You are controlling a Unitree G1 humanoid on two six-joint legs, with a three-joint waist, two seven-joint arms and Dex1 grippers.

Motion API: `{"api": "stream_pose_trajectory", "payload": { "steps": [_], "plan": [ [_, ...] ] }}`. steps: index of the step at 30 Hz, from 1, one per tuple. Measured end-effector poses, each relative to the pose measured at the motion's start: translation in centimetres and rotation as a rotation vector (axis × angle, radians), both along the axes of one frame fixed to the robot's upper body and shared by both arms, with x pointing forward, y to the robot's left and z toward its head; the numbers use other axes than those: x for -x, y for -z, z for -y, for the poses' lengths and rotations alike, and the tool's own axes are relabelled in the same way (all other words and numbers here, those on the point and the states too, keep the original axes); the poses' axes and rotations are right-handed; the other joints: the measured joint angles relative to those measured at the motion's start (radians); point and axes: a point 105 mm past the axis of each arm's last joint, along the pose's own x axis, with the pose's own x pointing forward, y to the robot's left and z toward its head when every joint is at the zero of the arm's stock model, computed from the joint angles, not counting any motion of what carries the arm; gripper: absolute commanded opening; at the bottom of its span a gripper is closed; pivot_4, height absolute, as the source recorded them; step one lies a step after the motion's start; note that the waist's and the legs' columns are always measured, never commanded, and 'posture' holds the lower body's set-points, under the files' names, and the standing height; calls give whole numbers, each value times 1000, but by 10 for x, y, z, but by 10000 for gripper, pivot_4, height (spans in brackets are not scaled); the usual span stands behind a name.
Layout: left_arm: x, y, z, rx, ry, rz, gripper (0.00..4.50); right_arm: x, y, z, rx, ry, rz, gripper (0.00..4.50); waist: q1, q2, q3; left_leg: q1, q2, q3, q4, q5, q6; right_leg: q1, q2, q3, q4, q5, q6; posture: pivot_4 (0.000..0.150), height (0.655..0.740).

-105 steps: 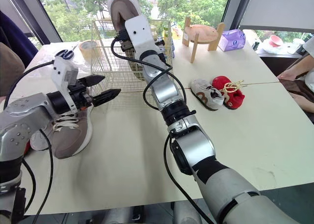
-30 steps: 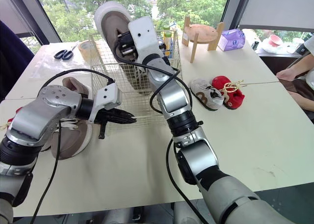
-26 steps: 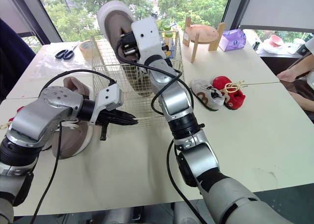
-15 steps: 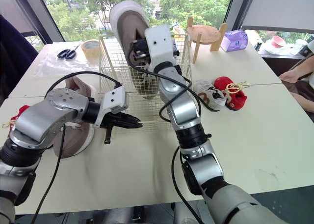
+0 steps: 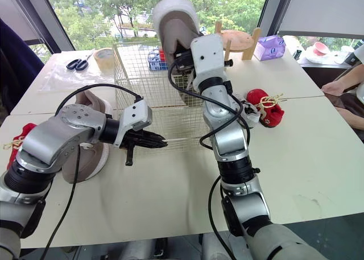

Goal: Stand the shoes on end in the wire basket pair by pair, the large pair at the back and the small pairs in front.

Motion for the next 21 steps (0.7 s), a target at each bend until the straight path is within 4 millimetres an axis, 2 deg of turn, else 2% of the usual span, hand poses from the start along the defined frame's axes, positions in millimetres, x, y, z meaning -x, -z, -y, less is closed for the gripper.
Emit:
{"api": "stream_pose_trajectory", "payload": {
  "steps": [1,6,9,13,18,19,21],
  "plan": [
    [0,0,0,0,2,0,0,-1,2,1,-9,-2,-16,13221,0,0,0,0,0,0,0,0,0,0,0,0,0,0,0,1500,7400],
    [0,0,-2,-1,16,23,0,-4,13,7,10,-5,-63,38188,-2,1,-1,1,0,0,0,0,0,0,0,0,0,0,0,1500,7400],
    [-1,-1,-3,-2,19,37,0,10,22,16,106,-58,-28,38188,-2,1,-1,0,0,0,0,0,0,0,0,0,0,0,0,1500,7400],
    [-11,-2,-9,29,-15,39,14379,37,38,21,224,-255,-30,38700,-4,1,-1,2,0,0,0,0,0,2,1,0,0,0,0,1500,7400],
    [-20,-2,-11,51,-33,37,40981,55,25,41,345,-424,-55,38700,1,1,-1,11,1,0,-1,0,1,11,1,0,-3,-2,-2,1500,7400],
    [-19,-2,-11,52,-30,35,44649,59,24,45,368,-467,-85,38700,2,1,-1,11,1,0,-1,0,1,12,1,0,-4,-2,-3,1500,7400],
    [-17,-3,-12,56,-22,25,44649,69,26,48,389,-596,-178,38700,2,1,0,11,2,0,-1,0,1,12,1,0,-4,-2,-3,1500,7400]
  ]
}}
